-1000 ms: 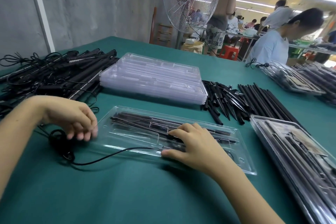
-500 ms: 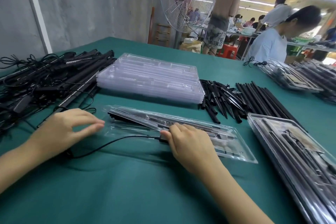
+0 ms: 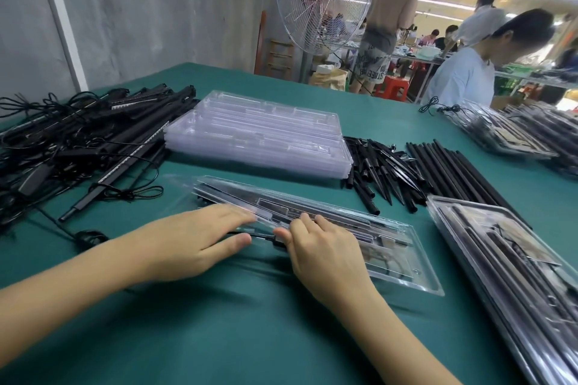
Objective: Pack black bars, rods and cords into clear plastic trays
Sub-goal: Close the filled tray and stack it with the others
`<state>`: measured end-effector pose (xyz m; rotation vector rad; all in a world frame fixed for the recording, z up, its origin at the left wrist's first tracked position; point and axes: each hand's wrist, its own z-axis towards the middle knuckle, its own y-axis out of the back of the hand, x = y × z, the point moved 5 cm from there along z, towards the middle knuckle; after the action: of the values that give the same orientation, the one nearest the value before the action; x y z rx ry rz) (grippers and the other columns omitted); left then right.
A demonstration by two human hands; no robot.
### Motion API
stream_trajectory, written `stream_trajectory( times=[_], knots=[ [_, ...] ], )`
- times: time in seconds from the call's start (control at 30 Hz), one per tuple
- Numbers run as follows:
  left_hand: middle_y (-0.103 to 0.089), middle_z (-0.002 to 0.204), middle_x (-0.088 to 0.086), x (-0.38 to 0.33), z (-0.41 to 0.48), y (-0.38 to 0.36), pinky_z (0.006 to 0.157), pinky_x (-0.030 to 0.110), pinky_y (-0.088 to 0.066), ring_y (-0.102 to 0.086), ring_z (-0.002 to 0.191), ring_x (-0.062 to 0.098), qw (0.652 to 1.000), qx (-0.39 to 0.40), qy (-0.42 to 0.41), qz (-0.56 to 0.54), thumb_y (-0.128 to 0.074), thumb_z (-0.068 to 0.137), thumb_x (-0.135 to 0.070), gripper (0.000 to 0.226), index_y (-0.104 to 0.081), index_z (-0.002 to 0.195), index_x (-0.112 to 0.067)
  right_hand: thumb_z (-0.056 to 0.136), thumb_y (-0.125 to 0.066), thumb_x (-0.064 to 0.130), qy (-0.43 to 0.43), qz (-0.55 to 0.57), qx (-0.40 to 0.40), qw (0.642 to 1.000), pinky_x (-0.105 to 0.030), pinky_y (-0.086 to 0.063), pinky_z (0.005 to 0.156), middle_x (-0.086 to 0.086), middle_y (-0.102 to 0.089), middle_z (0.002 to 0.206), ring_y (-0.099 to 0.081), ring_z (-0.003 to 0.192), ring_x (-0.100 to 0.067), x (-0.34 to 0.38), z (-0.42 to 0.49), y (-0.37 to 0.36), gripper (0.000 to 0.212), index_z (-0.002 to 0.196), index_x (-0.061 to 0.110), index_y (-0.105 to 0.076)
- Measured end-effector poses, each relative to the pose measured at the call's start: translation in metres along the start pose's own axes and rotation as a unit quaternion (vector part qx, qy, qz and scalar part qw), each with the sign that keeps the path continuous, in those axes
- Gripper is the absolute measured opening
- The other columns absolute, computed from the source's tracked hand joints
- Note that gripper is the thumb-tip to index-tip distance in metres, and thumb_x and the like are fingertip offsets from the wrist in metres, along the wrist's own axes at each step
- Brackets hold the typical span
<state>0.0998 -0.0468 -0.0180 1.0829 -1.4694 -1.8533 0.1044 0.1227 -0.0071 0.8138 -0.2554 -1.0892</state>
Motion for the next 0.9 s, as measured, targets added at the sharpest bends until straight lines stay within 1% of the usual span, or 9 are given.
stream_trajectory(
  times=[0.1,0.2,0.4,0.5,0.57,0.63,0.73,0.8,0.9],
  knots=[
    [-0.029,0.146,-0.020,-0.002,0.002,-0.004,0.098,-0.004,0.000,-0.011,0.120,-0.022,1.000,-0.010,-0.001,0.019,0.011,0.070,-0.082,0.098,-0.027,0.144,-0.031,0.095,-0.034,0.037,-0.004,-0.002,-0.024,1.000,-0.028,-0.037,0.040,-0.002,-0.057,0.056,-0.055,0.049,-0.024,-0.001,0.000,0.001,0.049,0.059,0.014,-0.058],
    [-0.018,0.153,-0.016,-0.004,0.004,-0.012,0.098,-0.002,0.008,0.000,0.124,-0.019,0.998,-0.022,0.024,0.047,0.020,0.065,-0.083,0.107,-0.017,0.149,-0.027,0.099,-0.028,0.038,-0.005,-0.002,-0.036,0.999,-0.028,-0.038,0.041,-0.002,-0.057,0.056,-0.055,0.050,-0.024,0.000,0.000,-0.001,0.055,0.060,0.014,-0.058],
    [0.010,0.156,-0.018,-0.004,0.004,-0.023,0.102,0.004,0.013,0.026,0.124,-0.020,0.996,0.006,0.044,0.079,0.029,0.058,-0.082,0.109,0.007,0.150,-0.028,0.095,-0.037,0.036,-0.007,-0.004,-0.054,0.998,-0.028,-0.038,0.041,-0.002,-0.057,0.055,-0.055,0.049,-0.024,-0.001,-0.001,-0.001,0.047,0.059,0.014,-0.058],
    [0.006,0.158,-0.013,-0.004,0.003,-0.024,0.106,0.010,0.003,0.014,0.135,-0.011,0.995,-0.002,0.057,0.082,0.028,0.058,-0.082,0.114,-0.010,0.150,-0.026,0.095,-0.037,0.036,-0.017,-0.012,-0.054,0.998,-0.028,-0.036,0.040,0.000,-0.057,0.055,-0.055,0.049,-0.023,-0.001,0.000,-0.001,0.046,0.059,0.016,-0.058],
    [0.006,0.158,-0.011,-0.006,0.003,-0.025,0.108,0.012,-0.002,0.015,0.133,-0.011,0.994,-0.010,0.068,0.091,0.031,0.056,-0.082,0.118,-0.014,0.149,-0.024,0.094,-0.039,0.036,-0.029,-0.019,-0.057,0.998,-0.027,-0.035,0.040,0.000,-0.057,0.055,-0.055,0.049,-0.022,-0.002,0.000,-0.002,0.045,0.058,0.016,-0.058],
    [0.007,0.159,-0.007,-0.008,0.002,-0.027,0.112,0.015,-0.006,0.015,0.137,-0.006,0.991,-0.020,0.089,0.102,0.036,0.052,-0.079,0.122,-0.008,0.151,-0.023,0.094,-0.040,0.036,-0.035,-0.020,-0.063,0.997,-0.027,-0.035,0.040,0.001,-0.056,0.055,-0.055,0.049,-0.022,-0.003,0.001,-0.002,0.045,0.058,0.017,-0.057],
    [0.005,0.159,0.000,-0.007,0.003,-0.026,0.114,0.021,-0.011,-0.001,0.145,0.008,0.985,-0.044,0.130,0.106,0.037,0.050,-0.080,0.126,-0.005,0.151,-0.018,0.099,-0.031,0.037,-0.033,-0.023,-0.073,0.997,-0.028,-0.038,0.040,0.000,-0.059,0.057,-0.059,0.052,-0.023,-0.001,0.000,-0.001,0.053,0.059,0.016,-0.058],
    [0.007,0.159,-0.002,-0.006,0.004,-0.025,0.114,0.022,-0.010,-0.003,0.144,0.008,0.984,-0.043,0.147,0.087,0.029,0.051,-0.085,0.123,-0.001,0.151,-0.018,0.101,-0.024,0.037,-0.028,-0.023,-0.075,0.997,-0.028,-0.040,0.041,-0.002,-0.062,0.060,-0.062,0.056,-0.024,0.002,-0.001,-0.001,0.058,0.060,0.016,-0.060],
    [0.011,0.158,-0.010,-0.004,0.005,-0.026,0.114,0.023,-0.012,-0.003,0.142,0.005,0.987,-0.015,0.152,0.048,0.008,0.063,-0.086,0.107,0.010,0.150,-0.022,0.102,-0.021,0.037,-0.022,-0.026,-0.073,0.997,-0.028,-0.040,0.042,-0.002,-0.062,0.060,-0.062,0.056,-0.025,0.003,-0.001,-0.002,0.061,0.060,0.016,-0.060]
  ],
)
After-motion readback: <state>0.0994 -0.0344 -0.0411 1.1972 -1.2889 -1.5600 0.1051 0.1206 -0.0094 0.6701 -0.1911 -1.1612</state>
